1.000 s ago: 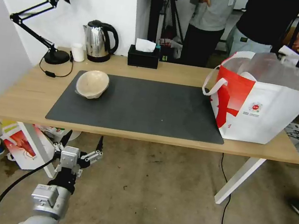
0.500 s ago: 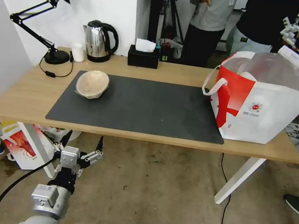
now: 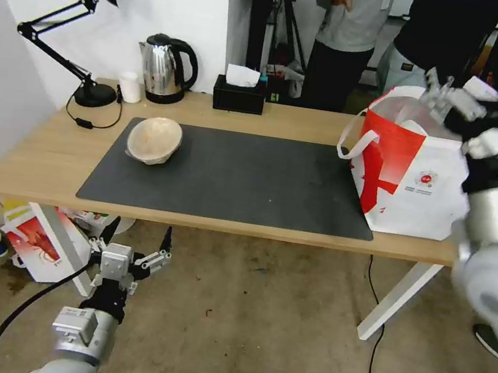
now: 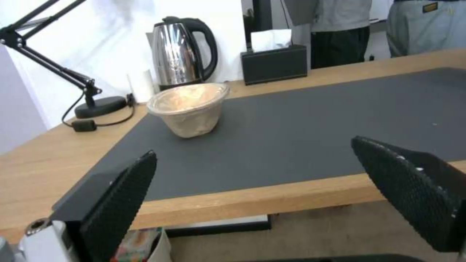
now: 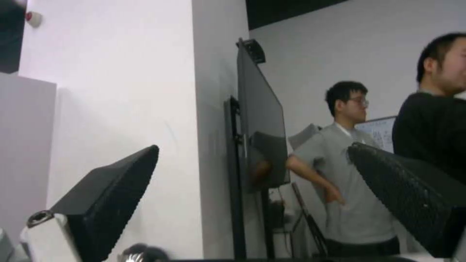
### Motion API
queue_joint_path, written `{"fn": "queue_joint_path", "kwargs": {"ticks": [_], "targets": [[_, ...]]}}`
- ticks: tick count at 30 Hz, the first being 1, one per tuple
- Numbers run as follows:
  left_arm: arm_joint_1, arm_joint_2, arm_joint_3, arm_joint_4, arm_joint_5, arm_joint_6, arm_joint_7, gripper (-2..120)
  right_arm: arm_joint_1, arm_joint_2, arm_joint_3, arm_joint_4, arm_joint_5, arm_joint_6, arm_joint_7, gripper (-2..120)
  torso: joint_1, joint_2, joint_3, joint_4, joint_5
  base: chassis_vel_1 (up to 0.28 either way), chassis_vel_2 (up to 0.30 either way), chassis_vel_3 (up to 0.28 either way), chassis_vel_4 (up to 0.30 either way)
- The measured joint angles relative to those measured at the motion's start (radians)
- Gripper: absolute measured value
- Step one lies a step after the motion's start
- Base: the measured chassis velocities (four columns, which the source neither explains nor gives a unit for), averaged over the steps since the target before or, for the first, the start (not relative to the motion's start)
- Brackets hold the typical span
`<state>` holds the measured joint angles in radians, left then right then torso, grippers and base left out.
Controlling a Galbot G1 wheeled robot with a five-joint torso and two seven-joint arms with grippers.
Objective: Pick up the trash from the table and place it into the takeout bag.
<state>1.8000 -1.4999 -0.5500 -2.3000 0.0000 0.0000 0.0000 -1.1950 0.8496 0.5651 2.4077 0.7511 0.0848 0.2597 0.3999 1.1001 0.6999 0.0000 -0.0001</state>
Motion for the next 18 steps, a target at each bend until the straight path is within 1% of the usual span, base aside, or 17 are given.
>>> {"fn": "queue_joint_path", "kwargs": {"ticks": [2, 3, 7, 9, 11, 18], "targets": [[0.000, 0.000, 0.000, 0.000, 0.000, 0.000, 0.000, 100, -0.064, 0.056, -0.014, 0.027, -0.059, 0.010, -0.022, 100, 0.000, 0.000, 0.000, -0.0002, 0.0000, 0.000, 0.000, 0.000, 0.000], [0.000, 0.000, 0.000, 0.000, 0.000, 0.000, 0.000, 100, -0.064, 0.056, -0.014, 0.027, -0.059, 0.010, -0.022, 100, 0.000, 0.000, 0.000, -0.0002, 0.0000, 0.000, 0.000, 0.000, 0.000], [0.000, 0.000, 0.000, 0.000, 0.000, 0.000, 0.000, 100, -0.158, 0.136, -0.033, 0.062, -0.158, 0.041, -0.059, 100, 0.000, 0.000, 0.000, 0.0000, 0.0000, 0.000, 0.000, 0.000, 0.000], [0.000, 0.000, 0.000, 0.000, 0.000, 0.000, 0.000, 100, -0.163, 0.140, -0.033, 0.065, -0.163, 0.043, -0.061, 100, 0.000, 0.000, 0.000, 0.0000, -0.0001, 0.000, 0.000, 0.000, 0.000], [0.000, 0.000, 0.000, 0.000, 0.000, 0.000, 0.000, 100, -0.219, 0.164, -0.041, 0.091, -0.202, 0.054, -0.066, 100, 0.000, 0.000, 0.000, 0.0000, -0.0001, 0.000, 0.000, 0.000, 0.000], [0.000, 0.000, 0.000, 0.000, 0.000, 0.000, 0.000, 100, -0.319, 0.197, -0.053, 0.097, -0.281, 0.066, -0.064, 100, 0.000, 0.000, 0.000, 0.0001, 0.0001, 0.000, 0.000, 0.000, 0.000]]}}
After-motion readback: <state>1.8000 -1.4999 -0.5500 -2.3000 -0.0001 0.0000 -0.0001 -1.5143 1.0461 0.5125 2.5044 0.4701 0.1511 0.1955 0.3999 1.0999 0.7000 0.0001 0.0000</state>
